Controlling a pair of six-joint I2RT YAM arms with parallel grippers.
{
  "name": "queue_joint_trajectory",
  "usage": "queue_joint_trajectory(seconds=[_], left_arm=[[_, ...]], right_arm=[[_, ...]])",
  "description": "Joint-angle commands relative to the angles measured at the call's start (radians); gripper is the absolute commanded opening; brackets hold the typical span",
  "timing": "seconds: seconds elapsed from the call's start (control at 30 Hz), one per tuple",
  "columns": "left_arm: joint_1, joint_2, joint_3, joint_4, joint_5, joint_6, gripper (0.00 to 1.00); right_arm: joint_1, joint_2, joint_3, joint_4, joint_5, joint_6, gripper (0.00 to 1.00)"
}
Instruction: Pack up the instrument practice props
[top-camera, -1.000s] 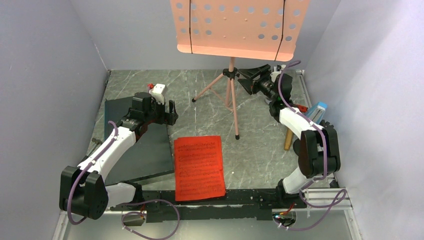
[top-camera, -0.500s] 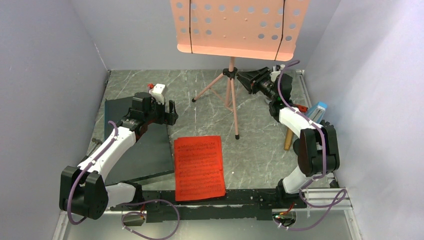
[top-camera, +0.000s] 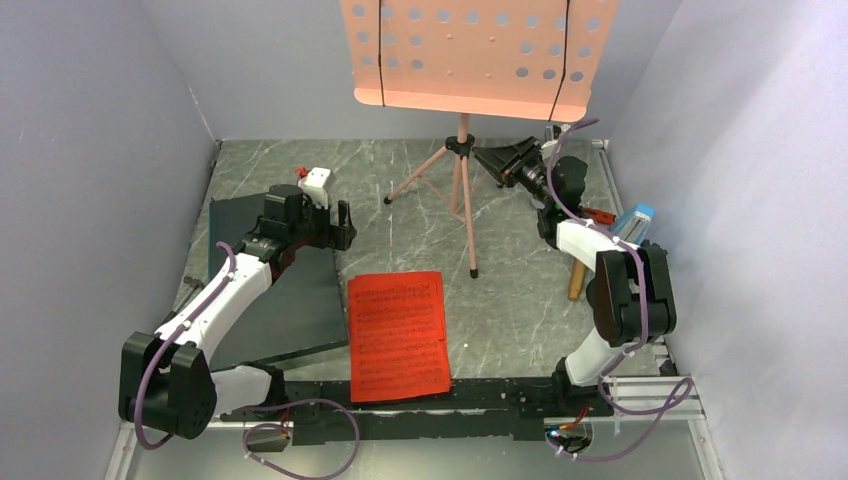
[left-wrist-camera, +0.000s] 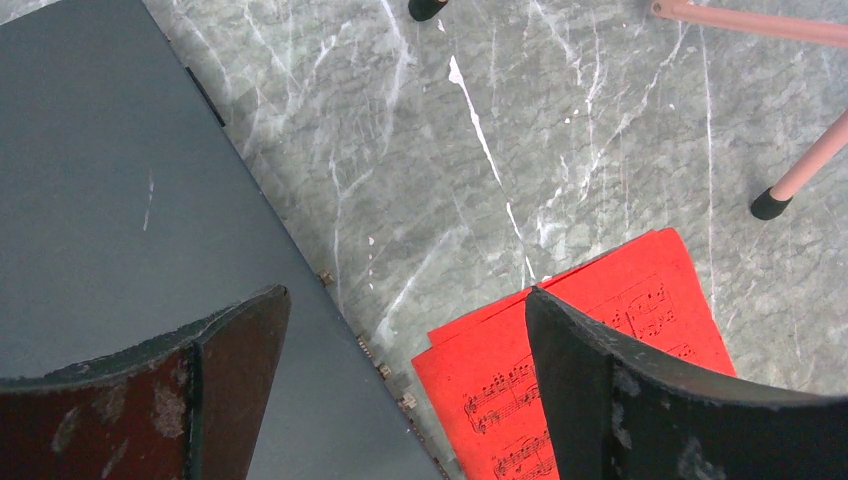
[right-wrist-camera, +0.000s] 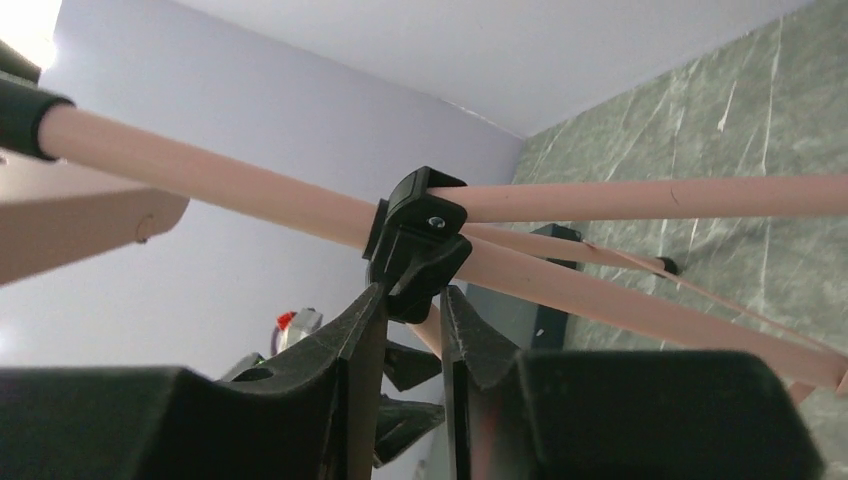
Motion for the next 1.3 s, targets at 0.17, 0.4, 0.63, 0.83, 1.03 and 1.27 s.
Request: queue_joint_trajectory(seconds=[0.17, 0.4, 0.63, 0.83, 1.03, 1.27], left_arm=[[0.001, -0.02, 0.016, 0.035, 0.013, 0.011, 0.94], [0.002, -0.026, 0.011, 0.032, 0.001, 0.015, 0.94], [0.001, -0.016, 0.012, 0.035, 0.006, 0.014, 0.94], [0.001, -0.014, 0.011, 0.036, 0.01, 0.012, 0.94], [0.001, -0.015, 0.009, 0.038, 0.01, 0.011, 0.94], [0.001, -0.011, 0.009, 0.042, 0.016, 0.009, 0.94]], right_arm=[[-0.043, 0.097, -0.053, 0.359, -0.087, -0.131, 0.25], [-0.084, 0.125, -0.095, 0.337, -0.053, -0.191, 0.25], [-0.094, 0.098, -0.107, 0.255, -0.065, -0.281, 0.25], [-0.105, 0.093, -0.114, 0.367, -0.096, -0.211, 0.41], [-0.106, 0.084, -0.05, 0.36, -0.083, -0.059, 0.65], [-0.102, 0.054, 0.032, 0.182, -0.083, -0.034, 0.69]])
